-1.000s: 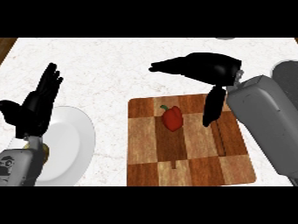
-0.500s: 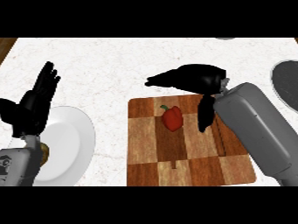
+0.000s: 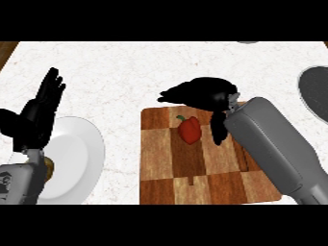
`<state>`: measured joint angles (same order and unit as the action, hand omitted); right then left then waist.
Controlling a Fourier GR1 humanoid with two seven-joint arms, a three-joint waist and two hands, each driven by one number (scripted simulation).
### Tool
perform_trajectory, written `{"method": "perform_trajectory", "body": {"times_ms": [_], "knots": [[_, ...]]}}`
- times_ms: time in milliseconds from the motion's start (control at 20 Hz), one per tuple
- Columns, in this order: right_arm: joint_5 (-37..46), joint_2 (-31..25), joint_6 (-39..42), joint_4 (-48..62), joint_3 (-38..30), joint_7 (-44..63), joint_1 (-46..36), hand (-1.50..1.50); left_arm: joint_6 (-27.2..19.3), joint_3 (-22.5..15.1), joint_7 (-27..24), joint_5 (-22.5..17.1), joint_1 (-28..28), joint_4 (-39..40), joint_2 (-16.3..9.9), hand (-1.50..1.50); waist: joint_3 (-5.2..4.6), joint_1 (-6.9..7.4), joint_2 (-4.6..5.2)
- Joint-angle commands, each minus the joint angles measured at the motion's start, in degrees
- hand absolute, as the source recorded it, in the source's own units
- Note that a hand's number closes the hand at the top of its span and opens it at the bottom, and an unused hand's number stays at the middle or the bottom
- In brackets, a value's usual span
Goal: Pick the bell pepper from the cutting board and place it in the pan
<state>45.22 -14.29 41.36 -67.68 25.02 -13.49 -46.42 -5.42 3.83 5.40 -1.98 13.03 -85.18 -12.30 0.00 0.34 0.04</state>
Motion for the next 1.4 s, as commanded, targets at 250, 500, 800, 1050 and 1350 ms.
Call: {"method": "perform_trajectory", "body": {"times_ms": [250,500,800,1050,1350], "knots": [[8.99,4.57,-1.18,-0.30,4.50,2.84,3.60,-1.50,1.10,0.28,2.29,0.00,-1.62,-3.37,-0.15,0.00,0.01,0.06,-0.11],[11.52,4.26,-3.84,11.27,-0.19,-4.03,-2.31,-1.50,-0.19,-0.91,0.50,1.91,0.46,-1.12,2.26,0.00,0.01,0.28,0.09],[16.05,7.91,-2.24,9.58,0.42,-1.05,-1.61,-1.50,2.22,2.95,-1.04,0.47,2.18,2.87,-0.34,0.00,-0.01,-0.09,0.00],[19.17,6.04,-4.70,14.52,0.27,-6.57,-0.33,-1.50,1.23,0.83,-0.06,1.97,0.72,0.82,1.79,0.00,0.00,0.07,0.01],[22.58,9.34,-8.40,22.79,1.33,-9.37,-1.58,1.50,1.44,-0.13,-1.58,2.55,-2.42,-2.24,2.79,0.00,0.01,0.60,0.09]]}}
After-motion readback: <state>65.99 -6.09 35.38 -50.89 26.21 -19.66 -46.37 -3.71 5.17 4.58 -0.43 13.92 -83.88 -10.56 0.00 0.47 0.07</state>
